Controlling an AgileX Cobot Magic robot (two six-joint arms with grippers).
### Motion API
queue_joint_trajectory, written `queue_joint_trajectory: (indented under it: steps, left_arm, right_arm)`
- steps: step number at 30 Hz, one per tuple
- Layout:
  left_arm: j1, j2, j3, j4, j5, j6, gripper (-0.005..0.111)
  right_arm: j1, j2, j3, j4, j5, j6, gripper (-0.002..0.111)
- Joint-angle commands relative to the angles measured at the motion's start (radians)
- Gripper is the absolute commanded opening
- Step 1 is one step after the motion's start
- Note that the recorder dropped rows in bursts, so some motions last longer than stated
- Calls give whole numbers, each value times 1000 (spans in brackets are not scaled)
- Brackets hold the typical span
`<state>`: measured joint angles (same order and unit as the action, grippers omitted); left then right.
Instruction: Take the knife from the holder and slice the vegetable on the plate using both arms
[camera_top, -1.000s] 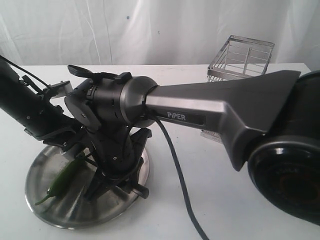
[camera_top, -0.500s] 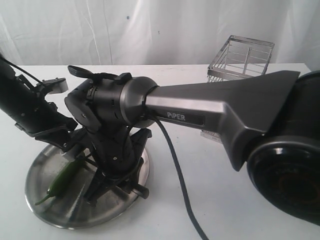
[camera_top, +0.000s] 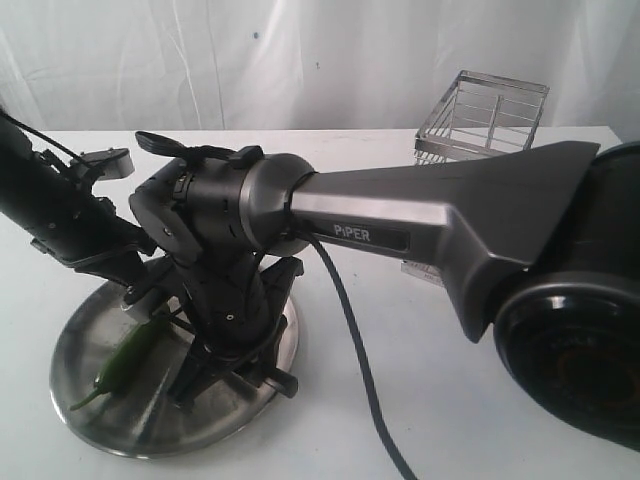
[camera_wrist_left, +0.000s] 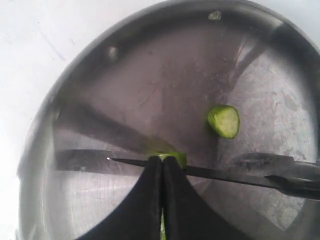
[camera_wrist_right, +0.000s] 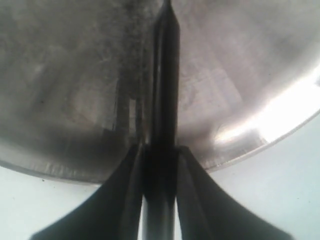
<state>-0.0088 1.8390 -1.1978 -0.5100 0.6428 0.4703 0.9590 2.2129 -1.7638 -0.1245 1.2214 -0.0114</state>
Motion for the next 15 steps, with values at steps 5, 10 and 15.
queue_joint_trajectory:
  steps: [5,10,15]
  left_arm:
    - [-3,123,0,-35,-16,-3,0]
    - [-3,162,0,-47,-5,-3,0]
    - [-3,56,-2,-49,-14,-1,0]
  right_arm:
    - [0,-1,-8,-1,0,-12,1]
    - [0,-1,-8,-1,0,-12,1]
    - [0,-1,-8,-1,0,-8,1]
